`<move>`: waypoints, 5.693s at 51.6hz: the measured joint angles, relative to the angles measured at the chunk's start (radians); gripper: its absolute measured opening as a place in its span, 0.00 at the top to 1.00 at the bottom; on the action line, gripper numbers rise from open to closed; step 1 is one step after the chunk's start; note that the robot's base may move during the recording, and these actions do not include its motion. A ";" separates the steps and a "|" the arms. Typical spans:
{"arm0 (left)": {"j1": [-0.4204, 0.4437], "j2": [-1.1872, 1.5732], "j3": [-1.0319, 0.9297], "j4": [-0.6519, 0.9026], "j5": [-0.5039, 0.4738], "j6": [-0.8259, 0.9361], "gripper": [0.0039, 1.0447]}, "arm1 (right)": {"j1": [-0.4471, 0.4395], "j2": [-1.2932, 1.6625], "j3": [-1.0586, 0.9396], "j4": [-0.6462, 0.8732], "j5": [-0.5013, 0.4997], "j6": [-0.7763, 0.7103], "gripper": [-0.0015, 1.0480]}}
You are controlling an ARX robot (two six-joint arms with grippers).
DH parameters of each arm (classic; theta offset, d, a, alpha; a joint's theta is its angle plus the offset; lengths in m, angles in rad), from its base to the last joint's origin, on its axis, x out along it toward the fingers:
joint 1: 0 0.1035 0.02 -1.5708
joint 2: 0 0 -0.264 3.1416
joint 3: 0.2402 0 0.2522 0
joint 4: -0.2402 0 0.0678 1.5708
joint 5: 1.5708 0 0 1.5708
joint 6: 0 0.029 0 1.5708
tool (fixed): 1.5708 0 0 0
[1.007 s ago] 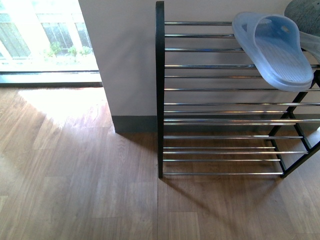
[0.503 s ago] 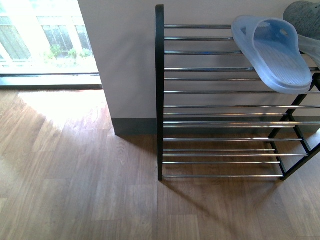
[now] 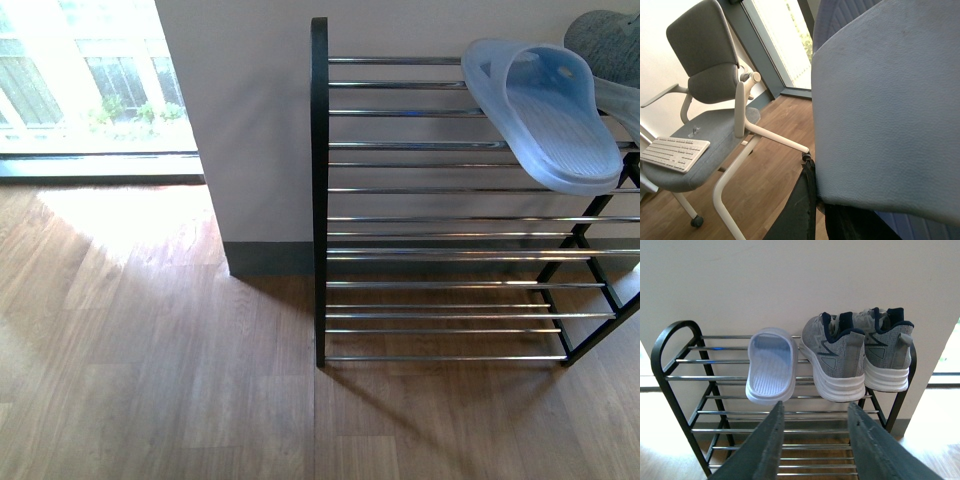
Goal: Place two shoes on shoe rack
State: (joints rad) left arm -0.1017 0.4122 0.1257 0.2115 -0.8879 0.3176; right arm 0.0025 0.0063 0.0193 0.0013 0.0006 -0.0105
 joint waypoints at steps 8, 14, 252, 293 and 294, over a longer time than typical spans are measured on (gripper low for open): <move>0.000 0.000 0.000 0.000 -0.003 0.000 0.98 | 0.000 -0.001 0.000 0.000 -0.003 0.000 0.39; 0.000 0.000 0.000 0.000 -0.001 0.000 0.98 | -0.001 -0.001 0.000 0.000 -0.002 0.000 0.20; 0.097 -0.200 -0.112 0.003 0.886 -0.325 0.99 | -0.001 -0.002 0.000 -0.002 0.002 0.003 0.09; 0.098 -0.396 -0.112 -0.212 0.886 -0.325 0.27 | -0.001 -0.002 0.000 -0.002 0.000 0.003 0.09; 0.098 -0.397 -0.112 -0.212 0.887 -0.325 0.22 | -0.001 -0.002 0.000 -0.002 0.000 0.003 0.09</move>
State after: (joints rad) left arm -0.0036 0.0154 0.0139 -0.0002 -0.0013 -0.0071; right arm 0.0017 0.0048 0.0193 -0.0002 0.0006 -0.0074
